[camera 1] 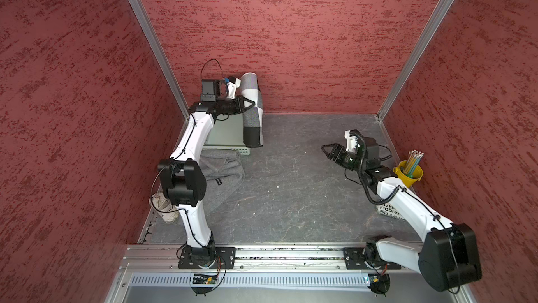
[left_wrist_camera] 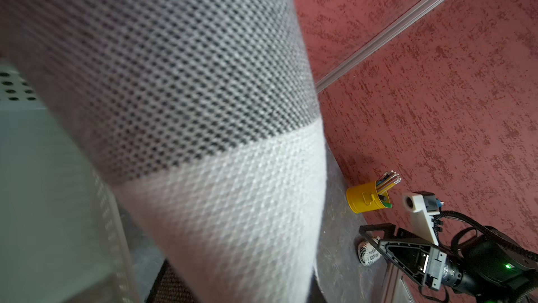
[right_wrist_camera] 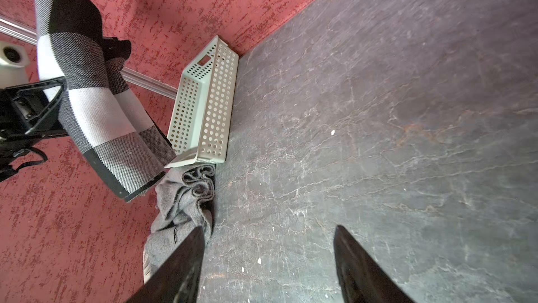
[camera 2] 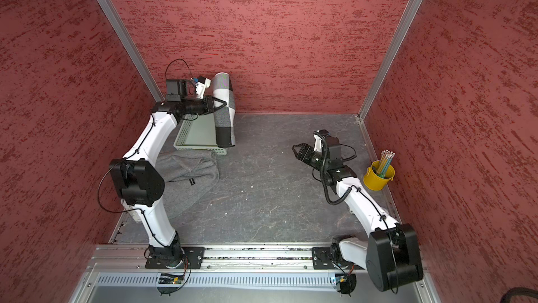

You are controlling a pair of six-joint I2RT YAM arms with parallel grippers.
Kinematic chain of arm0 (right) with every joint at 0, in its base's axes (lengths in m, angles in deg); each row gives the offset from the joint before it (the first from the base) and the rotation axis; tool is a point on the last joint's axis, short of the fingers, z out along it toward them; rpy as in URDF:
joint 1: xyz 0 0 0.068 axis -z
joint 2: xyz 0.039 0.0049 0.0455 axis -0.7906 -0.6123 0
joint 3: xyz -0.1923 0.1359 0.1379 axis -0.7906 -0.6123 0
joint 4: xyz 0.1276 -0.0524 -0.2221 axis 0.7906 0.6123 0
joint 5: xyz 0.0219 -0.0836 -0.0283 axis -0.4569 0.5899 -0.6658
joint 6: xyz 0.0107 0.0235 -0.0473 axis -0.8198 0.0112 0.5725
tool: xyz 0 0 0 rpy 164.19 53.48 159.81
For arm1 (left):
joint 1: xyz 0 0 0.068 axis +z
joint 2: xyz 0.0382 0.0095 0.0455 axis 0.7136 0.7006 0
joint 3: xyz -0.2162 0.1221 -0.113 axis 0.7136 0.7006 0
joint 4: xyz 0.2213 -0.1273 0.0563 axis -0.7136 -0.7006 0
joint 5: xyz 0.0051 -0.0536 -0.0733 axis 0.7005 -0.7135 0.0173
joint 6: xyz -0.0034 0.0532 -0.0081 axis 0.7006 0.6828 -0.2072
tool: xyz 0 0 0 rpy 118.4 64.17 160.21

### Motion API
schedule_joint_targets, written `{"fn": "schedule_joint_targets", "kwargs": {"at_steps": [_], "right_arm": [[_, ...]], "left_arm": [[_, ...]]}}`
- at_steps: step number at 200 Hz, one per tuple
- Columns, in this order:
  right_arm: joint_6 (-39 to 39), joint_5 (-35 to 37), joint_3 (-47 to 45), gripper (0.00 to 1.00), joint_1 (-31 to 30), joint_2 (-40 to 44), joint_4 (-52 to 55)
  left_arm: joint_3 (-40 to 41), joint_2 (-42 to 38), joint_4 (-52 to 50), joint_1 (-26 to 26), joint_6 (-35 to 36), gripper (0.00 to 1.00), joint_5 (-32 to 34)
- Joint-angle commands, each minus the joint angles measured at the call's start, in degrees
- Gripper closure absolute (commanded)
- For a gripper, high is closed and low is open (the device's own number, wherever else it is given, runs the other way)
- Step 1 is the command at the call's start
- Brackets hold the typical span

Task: Roll up the scarf and place it into the basket
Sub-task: Move the basket to the center of the board.

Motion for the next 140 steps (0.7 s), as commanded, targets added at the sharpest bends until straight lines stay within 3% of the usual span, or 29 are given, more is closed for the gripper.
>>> {"fn": "schedule_joint_targets", "kwargs": {"at_steps": [1,23,61,95,140], "right_arm": [[-1.00,4.21,-1.72,0.30,0.08,2.08,-0.36],[-1.60,5.44,-2.13,0.30,0.08,2.10,0.36],[-1.64,7.36,-1.74,0.30,0.08,1.41,1.45],[-1.95,7.96,-0.64,0.30,-0.03,-0.31,1.62],[-1.79,8.77,0.80,0.30,-0.21,-2.15,1.88]], "left_arm": [[-6.30,5.55,-3.89,2.72,4.63,1.00,-8.97],[-12.20,11.25,-4.54,5.78,3.71,1.00,-15.95],[-22.37,20.29,-9.29,9.21,4.37,1.00,-20.85],[-25.24,26.72,-4.95,11.16,0.10,1.00,-25.19],[-30.72,35.09,-6.24,13.19,-1.77,1.00,-22.07]]}}
